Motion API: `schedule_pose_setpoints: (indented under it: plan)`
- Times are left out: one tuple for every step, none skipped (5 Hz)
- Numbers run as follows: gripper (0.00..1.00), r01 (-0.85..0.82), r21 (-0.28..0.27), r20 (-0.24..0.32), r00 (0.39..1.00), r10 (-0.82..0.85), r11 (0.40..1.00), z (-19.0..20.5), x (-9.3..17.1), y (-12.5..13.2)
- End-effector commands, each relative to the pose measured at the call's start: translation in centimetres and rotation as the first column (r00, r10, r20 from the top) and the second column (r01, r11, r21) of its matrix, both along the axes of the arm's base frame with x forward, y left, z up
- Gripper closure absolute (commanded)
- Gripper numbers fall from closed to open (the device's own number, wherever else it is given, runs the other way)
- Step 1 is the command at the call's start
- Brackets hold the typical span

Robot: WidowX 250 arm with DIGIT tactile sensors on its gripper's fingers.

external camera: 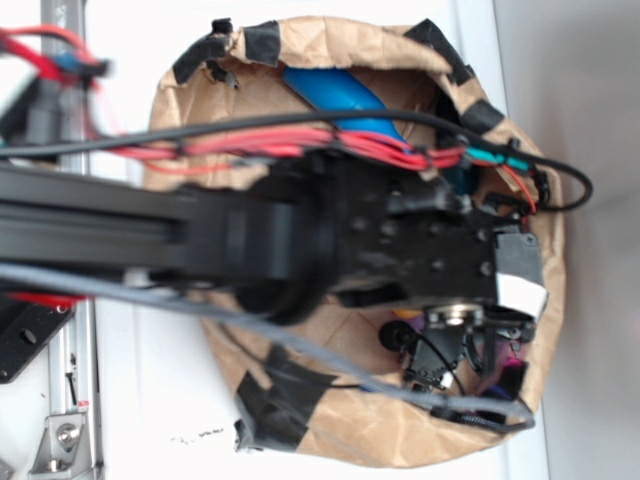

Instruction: Grab the yellow duck.

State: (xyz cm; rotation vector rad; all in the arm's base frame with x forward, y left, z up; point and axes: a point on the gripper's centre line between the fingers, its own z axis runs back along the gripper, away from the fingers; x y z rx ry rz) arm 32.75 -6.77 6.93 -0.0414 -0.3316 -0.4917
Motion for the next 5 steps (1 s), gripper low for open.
schedule_pose_setpoints:
  plan:
    - [0.0, -0.027, -0.033, 0.001, 1.0, 0.027, 0.999, 1.3, 0.4, -1.7]
    - [0.0, -0.064, -0.036, -0.101, 0.993, 0.061, 0.997, -0.1, -0.2, -1.7]
    - [0.0, -0.1, -0.011, -0.18, 0.979, 0.096, 0.995, -1.0, -2.1, -1.1]
    - [0.0, -0.109, 0.003, -0.206, 0.973, 0.108, 0.994, -0.8, -2.9, -0.9]
    - [1.0, -0.1, 0.051, -0.239, 0.965, 0.109, 0.994, -1.9, -2.6, -1.2]
